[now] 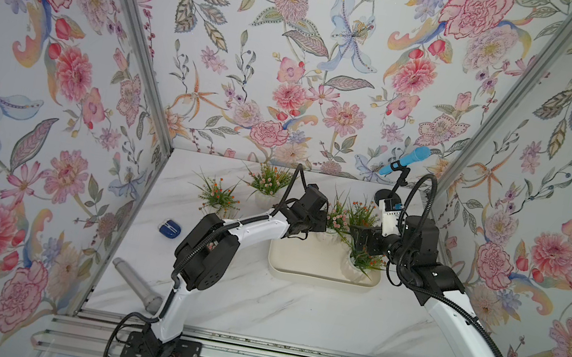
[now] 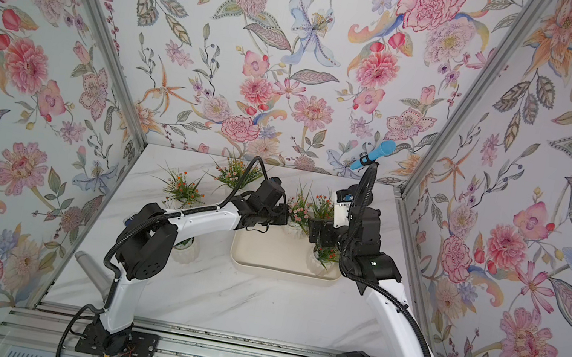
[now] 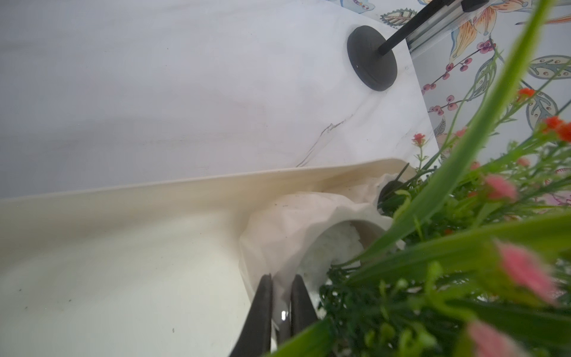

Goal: Put the potted gypsophila into the storage box
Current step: Place the baby's breath potted plant at the storage box.

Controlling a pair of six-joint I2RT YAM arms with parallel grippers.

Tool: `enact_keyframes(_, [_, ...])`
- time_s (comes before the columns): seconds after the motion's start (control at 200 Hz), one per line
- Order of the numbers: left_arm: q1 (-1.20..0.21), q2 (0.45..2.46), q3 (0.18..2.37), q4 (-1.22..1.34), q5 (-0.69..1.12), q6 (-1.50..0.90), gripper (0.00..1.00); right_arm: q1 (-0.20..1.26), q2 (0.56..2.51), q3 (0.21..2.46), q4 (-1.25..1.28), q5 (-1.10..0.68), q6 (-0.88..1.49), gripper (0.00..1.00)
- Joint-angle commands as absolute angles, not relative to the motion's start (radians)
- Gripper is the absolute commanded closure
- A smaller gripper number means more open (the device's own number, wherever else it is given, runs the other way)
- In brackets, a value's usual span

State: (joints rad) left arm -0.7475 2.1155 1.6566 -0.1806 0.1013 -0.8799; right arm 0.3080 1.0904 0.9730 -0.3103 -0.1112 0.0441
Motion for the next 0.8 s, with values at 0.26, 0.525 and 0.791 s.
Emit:
enact_keyframes(0.26, [-0.755,2.186,1.780,-0.175,0.104,-0.883,1.00,0.308,1.097,0.959,-0.281,-0.099,0.028,0.00])
enact_keyframes(0.525, [-0.752,2.206,1.793,-0.181,0.109,-0.886,0.87,0.308,1.087,0.939,-0.262,-0.096,0.030,0.00])
enact_keyframes(0.791, [-0.752,2.169,1.744,-0.144,0.082,-0.887,0.68,0.308,1.085,0.933,-0.263,-0.092,0.035,0.00])
